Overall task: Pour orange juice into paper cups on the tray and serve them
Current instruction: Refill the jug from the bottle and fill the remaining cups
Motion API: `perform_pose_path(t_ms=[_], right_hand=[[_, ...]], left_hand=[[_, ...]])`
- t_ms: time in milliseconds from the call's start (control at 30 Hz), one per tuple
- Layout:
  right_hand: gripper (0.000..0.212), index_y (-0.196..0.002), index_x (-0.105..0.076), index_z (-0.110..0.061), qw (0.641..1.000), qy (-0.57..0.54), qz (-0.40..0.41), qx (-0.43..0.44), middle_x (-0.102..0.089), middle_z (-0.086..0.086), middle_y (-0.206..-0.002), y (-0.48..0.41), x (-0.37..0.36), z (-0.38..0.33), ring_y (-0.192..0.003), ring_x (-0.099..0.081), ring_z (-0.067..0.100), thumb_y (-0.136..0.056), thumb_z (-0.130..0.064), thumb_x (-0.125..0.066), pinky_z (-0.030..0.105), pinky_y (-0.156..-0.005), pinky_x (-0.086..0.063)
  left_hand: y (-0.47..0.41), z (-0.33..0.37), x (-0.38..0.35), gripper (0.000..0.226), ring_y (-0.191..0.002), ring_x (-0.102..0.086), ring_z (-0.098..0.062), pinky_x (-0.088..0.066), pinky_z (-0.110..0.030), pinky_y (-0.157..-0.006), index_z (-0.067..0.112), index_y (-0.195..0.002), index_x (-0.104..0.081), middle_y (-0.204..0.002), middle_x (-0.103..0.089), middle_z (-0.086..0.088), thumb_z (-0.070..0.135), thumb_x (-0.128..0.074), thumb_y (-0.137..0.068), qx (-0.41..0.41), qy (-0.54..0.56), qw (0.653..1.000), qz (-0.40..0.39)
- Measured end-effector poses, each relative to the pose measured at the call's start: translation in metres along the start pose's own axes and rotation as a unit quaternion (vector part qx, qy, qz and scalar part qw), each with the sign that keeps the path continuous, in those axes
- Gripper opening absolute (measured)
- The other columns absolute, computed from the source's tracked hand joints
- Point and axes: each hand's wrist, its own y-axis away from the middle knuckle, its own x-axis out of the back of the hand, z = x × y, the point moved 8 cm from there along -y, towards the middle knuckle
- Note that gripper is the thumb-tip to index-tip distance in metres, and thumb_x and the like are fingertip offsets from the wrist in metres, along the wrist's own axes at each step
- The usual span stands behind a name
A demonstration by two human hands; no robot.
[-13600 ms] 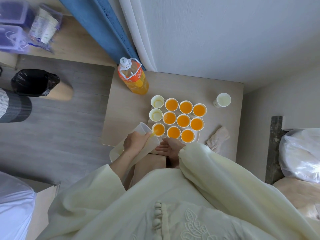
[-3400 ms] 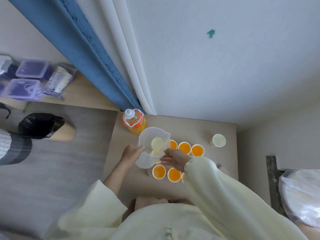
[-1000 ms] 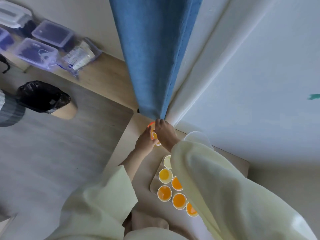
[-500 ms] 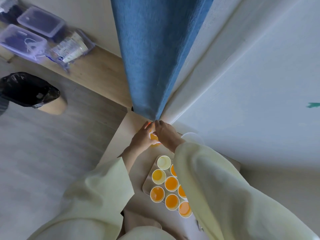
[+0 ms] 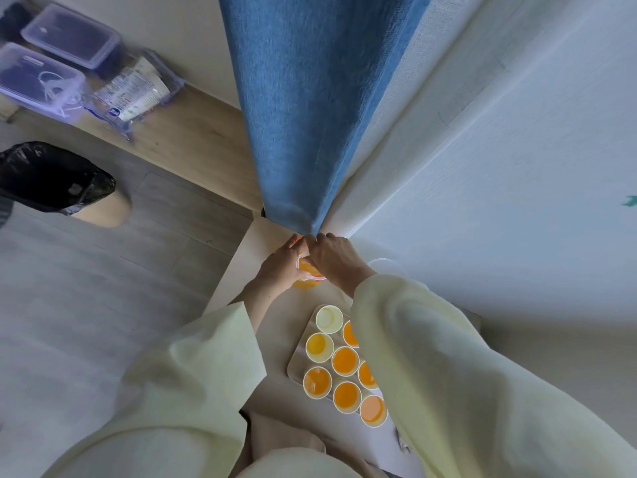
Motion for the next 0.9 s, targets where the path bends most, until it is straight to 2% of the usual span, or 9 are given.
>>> perform_pose_path(t_ms=[67,133,300,400,500,567,700,833,900], right_hand=[[0.042,-0.107,-0.066,-0.008,0.998,0.042,0.047,0.028,-0.065,0.007,-0.087,0.001,0.007,-0.008,-0.074,-0.065,0.022,-0.074,-0.028,-0.081,0.028,-0.057,-0.047],[0.053,-0.104,-0.069,-0.009,0.996,0.028,0.075,0.049,-0.066,0.008,-0.090,0.006,0.003,-0.011,-0.072,-0.063,0.022,-0.055,-0.014,-0.088,0.027,-0.054,-0.046],[0.056,-0.131,-0.046,-0.006,0.996,-0.042,0.047,-0.062,-0.060,0.012,-0.112,0.009,0.000,0.003,-0.099,-0.060,0.031,-0.089,-0.039,-0.062,0.037,-0.073,-0.044],[0.042,-0.131,-0.043,-0.004,0.998,-0.005,0.047,-0.040,-0.061,0.009,-0.112,0.004,-0.001,-0.007,-0.101,-0.060,0.027,-0.095,-0.022,-0.057,0.033,-0.074,-0.045],[0.058,-0.114,-0.065,-0.006,0.997,0.001,0.072,0.005,-0.066,0.005,-0.088,0.013,0.007,-0.013,-0.076,-0.063,0.020,-0.059,-0.012,-0.085,0.027,-0.058,-0.047],[0.055,-0.097,-0.070,-0.007,0.993,-0.039,0.109,-0.005,-0.064,0.004,-0.073,0.020,0.007,-0.006,-0.061,-0.059,0.022,-0.045,-0.004,-0.089,0.026,-0.052,-0.046],[0.054,-0.112,-0.063,0.003,0.979,-0.135,0.149,-0.018,-0.064,0.014,-0.080,0.036,0.004,0.018,-0.068,-0.058,0.033,-0.060,0.012,-0.077,0.036,-0.059,-0.052],[0.028,-0.094,-0.067,0.001,0.983,-0.113,0.143,0.016,-0.065,0.014,-0.078,0.047,-0.012,0.011,-0.064,-0.062,0.030,-0.069,-0.003,-0.080,0.032,-0.055,-0.054],[0.024,-0.083,-0.067,-0.001,0.980,-0.124,0.150,0.034,-0.063,0.011,-0.073,0.052,-0.014,-0.005,-0.059,-0.062,0.029,-0.084,-0.024,-0.060,0.031,-0.048,-0.052]], left_hand=[[0.000,-0.003,-0.001,0.084,-0.130,-0.047,-0.027,-0.046,-0.043,-0.099,0.025,-0.150,-0.027,-0.158,-0.025,0.000,0.033,-0.075,-0.081,0.003,0.012,1.000,0.008],[-0.001,-0.005,0.000,0.083,-0.129,-0.048,-0.025,-0.046,-0.041,-0.098,0.023,-0.147,-0.030,-0.154,-0.034,0.000,0.033,-0.077,-0.079,0.009,0.022,1.000,0.013],[0.004,-0.001,-0.001,0.085,-0.132,-0.045,-0.025,-0.046,-0.046,-0.099,0.031,-0.149,-0.028,-0.158,-0.026,0.002,0.033,-0.077,-0.079,-0.007,0.020,1.000,0.010],[0.003,-0.004,-0.002,0.084,-0.132,-0.045,-0.025,-0.045,-0.045,-0.100,0.028,-0.148,-0.030,-0.157,-0.028,0.002,0.032,-0.077,-0.079,0.000,0.029,1.000,0.011],[0.001,-0.005,-0.001,0.083,-0.134,-0.042,-0.024,-0.044,-0.045,-0.101,0.025,-0.148,-0.030,-0.156,-0.030,0.002,0.034,-0.076,-0.080,0.000,0.020,1.000,0.007],[0.003,-0.004,-0.002,0.085,-0.139,-0.037,-0.022,-0.042,-0.046,-0.104,0.028,-0.150,-0.025,-0.159,-0.022,0.002,0.032,-0.075,-0.082,0.002,0.013,1.000,0.004],[0.005,-0.001,-0.002,0.087,-0.140,-0.035,-0.023,-0.042,-0.048,-0.104,0.033,-0.151,-0.021,-0.160,-0.019,0.000,0.029,-0.075,-0.082,-0.003,0.006,1.000,-0.001],[0.004,0.003,0.000,0.092,-0.143,-0.029,-0.022,-0.040,-0.046,-0.105,0.030,-0.153,-0.016,-0.161,-0.014,-0.001,0.031,-0.074,-0.082,-0.013,0.007,1.000,-0.023],[0.008,0.001,-0.002,0.098,-0.145,-0.024,-0.020,-0.037,-0.043,-0.107,0.031,-0.154,-0.008,-0.162,-0.008,0.000,0.033,-0.074,-0.081,-0.014,0.032,0.998,-0.050]])
